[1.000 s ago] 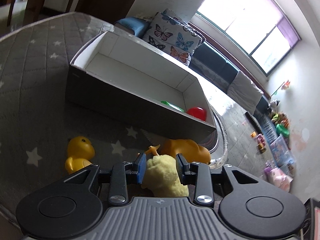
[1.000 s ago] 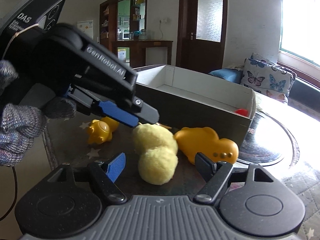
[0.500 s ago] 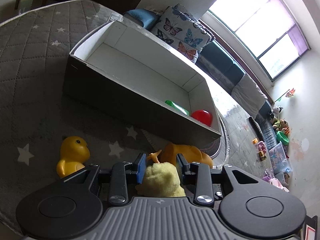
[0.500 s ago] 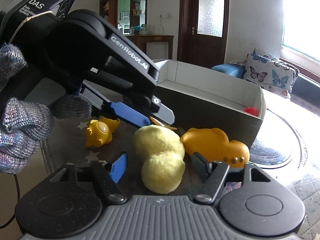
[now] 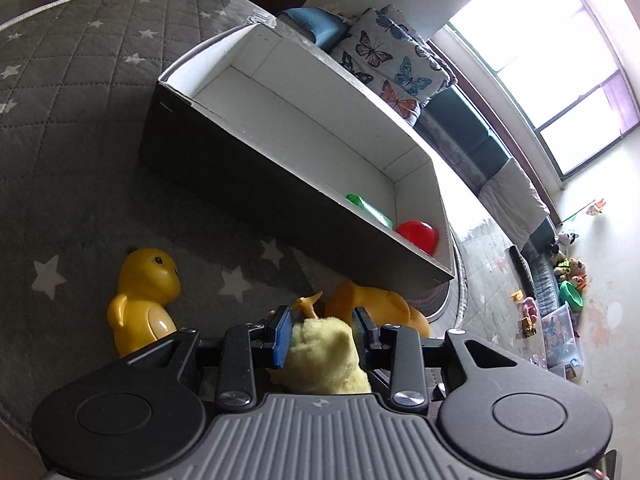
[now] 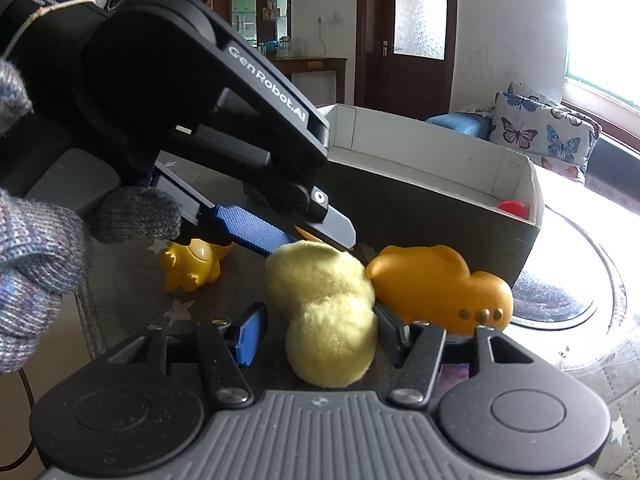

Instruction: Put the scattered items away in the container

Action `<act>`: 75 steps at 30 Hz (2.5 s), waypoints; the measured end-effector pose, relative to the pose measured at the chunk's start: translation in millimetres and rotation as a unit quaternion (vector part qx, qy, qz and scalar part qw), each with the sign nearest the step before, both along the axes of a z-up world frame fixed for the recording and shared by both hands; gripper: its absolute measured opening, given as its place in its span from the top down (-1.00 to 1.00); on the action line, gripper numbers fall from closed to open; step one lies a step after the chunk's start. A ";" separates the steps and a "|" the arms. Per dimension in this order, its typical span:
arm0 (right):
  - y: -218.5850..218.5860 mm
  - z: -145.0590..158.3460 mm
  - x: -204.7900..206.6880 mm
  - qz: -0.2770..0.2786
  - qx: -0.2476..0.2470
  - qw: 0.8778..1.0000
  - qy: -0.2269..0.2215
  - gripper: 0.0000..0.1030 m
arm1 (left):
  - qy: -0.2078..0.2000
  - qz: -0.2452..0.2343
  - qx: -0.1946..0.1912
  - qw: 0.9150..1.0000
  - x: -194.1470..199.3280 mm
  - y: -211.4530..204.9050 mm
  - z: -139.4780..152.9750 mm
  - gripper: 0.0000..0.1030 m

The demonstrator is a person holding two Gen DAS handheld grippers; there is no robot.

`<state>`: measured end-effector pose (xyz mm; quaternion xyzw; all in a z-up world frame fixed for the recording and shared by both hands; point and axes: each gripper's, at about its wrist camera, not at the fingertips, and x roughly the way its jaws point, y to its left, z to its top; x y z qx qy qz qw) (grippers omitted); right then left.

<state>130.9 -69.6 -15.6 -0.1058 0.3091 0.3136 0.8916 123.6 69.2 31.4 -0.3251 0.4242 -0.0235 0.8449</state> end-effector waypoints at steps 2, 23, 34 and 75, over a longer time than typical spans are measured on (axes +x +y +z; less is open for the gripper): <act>-0.8 -0.4 1.2 -0.001 0.000 1.000 0.002 -0.08 | 0.004 0.005 -0.001 1.000 -1.0 0.2 1.1 0.31; 1.7 -2.0 3.3 0.001 0.002 1.000 0.003 0.02 | 0.051 0.061 -0.019 0.997 -2.9 1.7 -0.2 0.25; 2.9 -5.7 1.8 -0.007 0.002 1.000 0.007 0.10 | 0.052 0.057 -0.034 0.996 10.0 4.7 -8.0 0.23; 28.8 53.6 103.2 -0.020 0.038 0.997 -0.056 0.15 | -0.046 0.053 -0.006 0.998 108.8 23.7 59.6 0.25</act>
